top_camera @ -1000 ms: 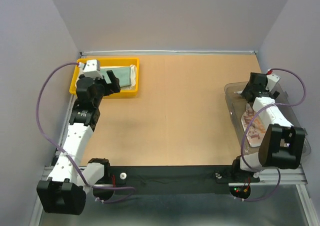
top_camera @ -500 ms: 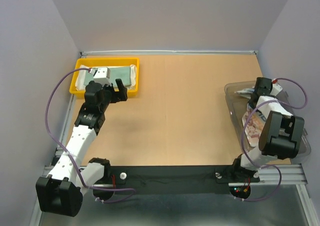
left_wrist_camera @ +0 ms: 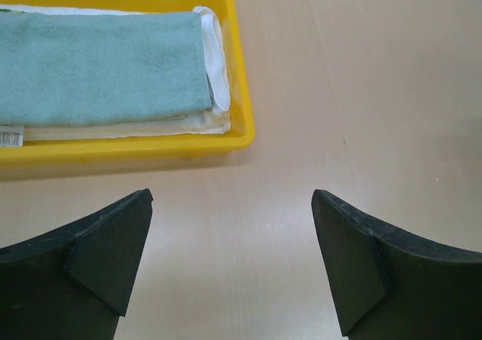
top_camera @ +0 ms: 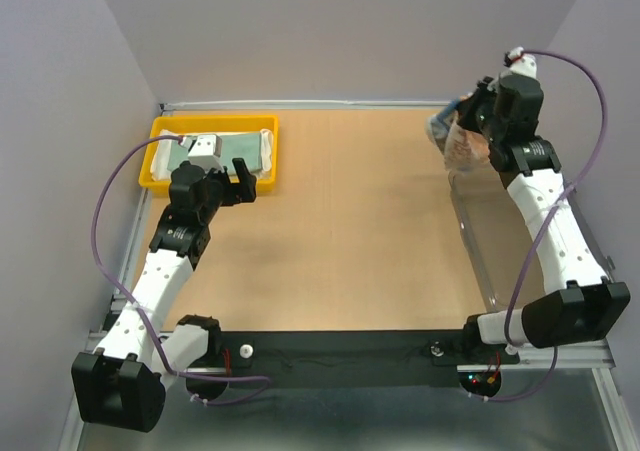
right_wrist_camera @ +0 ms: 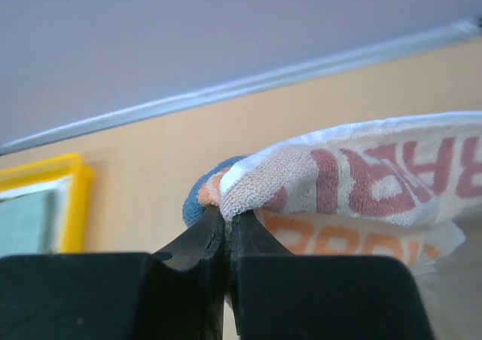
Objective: Fold and stack the towels
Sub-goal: Move the towel to the center of the board
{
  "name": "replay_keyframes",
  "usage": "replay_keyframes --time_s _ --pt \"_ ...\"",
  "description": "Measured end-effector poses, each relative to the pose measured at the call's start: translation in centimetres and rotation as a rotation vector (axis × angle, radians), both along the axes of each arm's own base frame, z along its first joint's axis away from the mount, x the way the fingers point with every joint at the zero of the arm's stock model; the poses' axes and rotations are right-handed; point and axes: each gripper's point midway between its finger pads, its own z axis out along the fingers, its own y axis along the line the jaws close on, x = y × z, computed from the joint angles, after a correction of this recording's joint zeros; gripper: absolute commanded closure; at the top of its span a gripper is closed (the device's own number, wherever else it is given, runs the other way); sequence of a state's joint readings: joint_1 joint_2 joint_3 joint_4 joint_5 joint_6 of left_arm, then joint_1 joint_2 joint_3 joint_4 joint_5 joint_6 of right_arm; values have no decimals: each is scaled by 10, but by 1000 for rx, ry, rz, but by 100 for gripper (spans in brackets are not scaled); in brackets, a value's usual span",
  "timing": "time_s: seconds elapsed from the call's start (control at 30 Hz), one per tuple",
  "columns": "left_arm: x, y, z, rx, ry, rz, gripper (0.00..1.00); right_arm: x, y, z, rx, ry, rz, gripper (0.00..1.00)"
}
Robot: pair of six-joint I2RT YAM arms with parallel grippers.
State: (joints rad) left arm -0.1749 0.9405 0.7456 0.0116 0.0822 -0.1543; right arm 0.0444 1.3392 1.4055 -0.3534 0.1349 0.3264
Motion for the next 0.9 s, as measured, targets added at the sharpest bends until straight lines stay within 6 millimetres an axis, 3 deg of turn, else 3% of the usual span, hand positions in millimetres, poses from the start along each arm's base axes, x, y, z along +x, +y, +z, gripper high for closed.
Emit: replay_keyframes --time_s 0.07,0.13,0.2,0.3,0.4,0.43,0.53,0.57,0.63,0.7,0.77,0.83,0.9 --pt "0 0 0 0 0 0 1 2 54 40 20 -81 151 100" --pt "0 0 0 0 1 0 1 -3 98 62 45 -130 279 99" --pt "1 -1 -1 -1 4 -4 1 -14 139 72 76 -153 402 99" --pt "1 -3 -4 -4 13 -18 1 -28 175 57 109 -118 515 95" --pt "2 -7 -7 -10 22 -38 1 -51 201 -4 148 11 611 80" --pt "2 -9 -7 -12 24 -45 1 -65 207 -41 170 98 637 70" --pt "2 -16 -12 -26 40 -78 1 -114 206 -137 194 365 661 40" --pt "2 -17 -13 -30 45 -84 1 -134 202 -166 189 462 664 36" --pt "1 -24 -18 -45 66 -110 1 -170 192 -203 172 634 667 31" --pt "0 -33 -23 -70 92 -141 1 -190 188 -215 140 713 687 30" --pt "-5 -47 -29 -106 125 -186 1 -201 186 -214 109 730 715 30" --pt "-9 -60 -34 -135 154 -218 1 -204 184 -210 69 722 735 30" --pt "-16 -77 -43 -157 196 -253 1 -193 180 -204 7 683 725 32"
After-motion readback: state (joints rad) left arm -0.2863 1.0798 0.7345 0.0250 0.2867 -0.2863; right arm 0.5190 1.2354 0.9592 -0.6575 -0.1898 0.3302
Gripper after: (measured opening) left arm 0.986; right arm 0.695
